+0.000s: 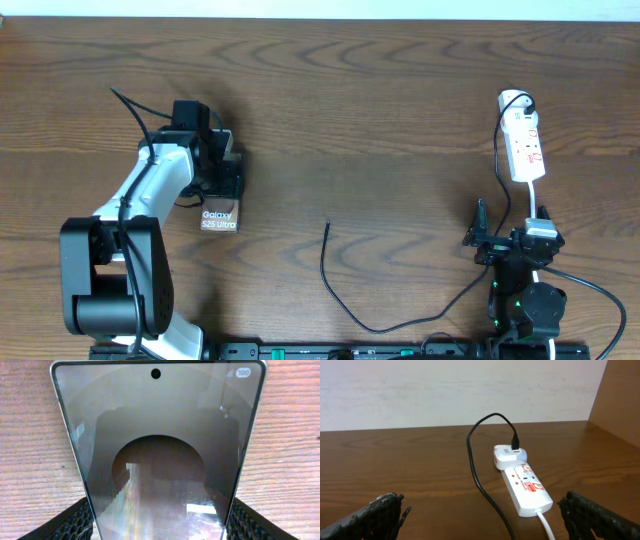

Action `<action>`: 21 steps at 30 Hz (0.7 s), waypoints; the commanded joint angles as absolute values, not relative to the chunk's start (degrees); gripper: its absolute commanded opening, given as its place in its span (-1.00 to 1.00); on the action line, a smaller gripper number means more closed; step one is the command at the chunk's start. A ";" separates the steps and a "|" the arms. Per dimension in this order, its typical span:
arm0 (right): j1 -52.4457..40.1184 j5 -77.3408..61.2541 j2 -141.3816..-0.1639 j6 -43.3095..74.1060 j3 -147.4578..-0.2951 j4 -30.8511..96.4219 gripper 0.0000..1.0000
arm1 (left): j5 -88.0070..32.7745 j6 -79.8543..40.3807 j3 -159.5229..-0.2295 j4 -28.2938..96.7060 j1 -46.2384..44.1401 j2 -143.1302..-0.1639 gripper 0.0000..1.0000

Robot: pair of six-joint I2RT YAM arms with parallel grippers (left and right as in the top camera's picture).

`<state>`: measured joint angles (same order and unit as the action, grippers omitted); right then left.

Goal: Plug charger to phone and switch on socket

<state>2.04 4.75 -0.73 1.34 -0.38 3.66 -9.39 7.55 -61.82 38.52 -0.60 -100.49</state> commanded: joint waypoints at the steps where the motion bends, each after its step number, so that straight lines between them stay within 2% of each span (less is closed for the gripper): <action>1: 1.41 5.23 -0.51 2.09 -0.32 3.88 0.99 | -11.44 7.68 -63.46 39.18 -0.71 -98.91 -0.85; 12: 1.41 5.23 -0.51 2.09 -0.32 3.88 0.98 | -8.93 7.92 -63.33 38.98 -0.71 -98.96 -0.85; 16: 1.41 5.23 -0.51 2.09 -0.32 3.88 0.99 | -7.92 7.90 -62.04 38.20 -0.71 -99.00 -0.71; 21: 1.41 5.21 -0.51 2.09 -0.32 3.88 0.99 | -7.92 7.90 -58.87 35.88 -0.71 -99.02 -0.71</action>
